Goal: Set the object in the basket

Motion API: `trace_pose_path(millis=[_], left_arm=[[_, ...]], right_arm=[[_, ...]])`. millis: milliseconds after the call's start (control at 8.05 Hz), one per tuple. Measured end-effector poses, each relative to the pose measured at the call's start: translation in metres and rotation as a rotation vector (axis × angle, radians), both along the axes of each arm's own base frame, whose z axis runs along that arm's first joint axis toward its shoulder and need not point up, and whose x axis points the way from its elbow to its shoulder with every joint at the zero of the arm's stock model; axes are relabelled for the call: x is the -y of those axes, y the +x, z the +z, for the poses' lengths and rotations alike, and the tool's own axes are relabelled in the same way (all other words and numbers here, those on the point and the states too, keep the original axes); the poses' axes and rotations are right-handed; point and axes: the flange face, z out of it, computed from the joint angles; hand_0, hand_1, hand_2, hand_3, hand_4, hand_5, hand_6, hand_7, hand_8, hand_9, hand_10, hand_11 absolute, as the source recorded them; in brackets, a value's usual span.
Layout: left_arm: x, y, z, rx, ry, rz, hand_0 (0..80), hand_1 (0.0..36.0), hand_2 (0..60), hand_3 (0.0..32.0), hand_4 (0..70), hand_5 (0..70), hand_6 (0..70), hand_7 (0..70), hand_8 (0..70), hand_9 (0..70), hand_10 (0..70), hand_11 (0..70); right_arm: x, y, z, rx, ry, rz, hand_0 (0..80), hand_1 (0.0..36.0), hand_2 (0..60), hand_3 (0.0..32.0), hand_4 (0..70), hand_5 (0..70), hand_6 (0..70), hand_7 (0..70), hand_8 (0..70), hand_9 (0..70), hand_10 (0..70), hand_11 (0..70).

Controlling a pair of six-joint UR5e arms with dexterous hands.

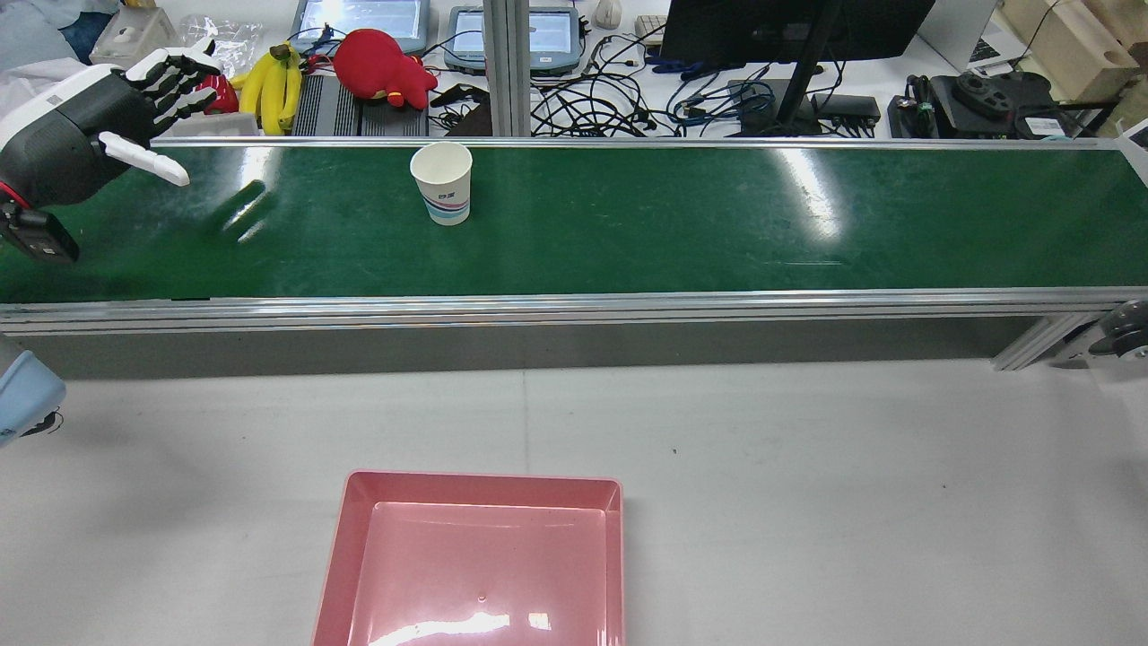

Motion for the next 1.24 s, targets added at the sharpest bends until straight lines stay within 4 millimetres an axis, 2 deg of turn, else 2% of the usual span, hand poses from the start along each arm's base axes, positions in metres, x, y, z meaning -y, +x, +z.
trace_pose_path(millis=[373,745,1242], left_arm=[[-0.003,-0.003,0.004,0.012,-0.014,-0.003,55.2,12.2,0.0,5.2,0.0,41.7,1.1,0.6,0.1,0.0,3.3,6.8],[-0.001,-0.015,0.004,0.011,-0.016,-0.020,55.2,12.2,0.0,5.2,0.0,41.7,1.1,0.6,0.1,0.0,3.3,6.8],[-0.005,-0.009,0.000,0.022,-0.017,-0.004,55.2,12.2,0.0,5.2,0.0,41.7,1.1,0.6,0.1,0.0,3.3,6.8]], right_arm=[[0.000,0.000,0.000,0.000,0.000,0.000,0.0,0.0,0.0,0.0,0.0,0.0,0.0,0.0,0.0,0.0,0.0,0.0],[0.000,0.000,0.000,0.000,0.000,0.000,0.0,0.0,0.0,0.0,0.0,0.0,0.0,0.0,0.0,0.0,0.0,0.0],[0.000,0.000,0.000,-0.001,0.000,0.000,0.0,0.0,0.0,0.0,0.0,0.0,0.0,0.0,0.0,0.0,0.0,0.0]])
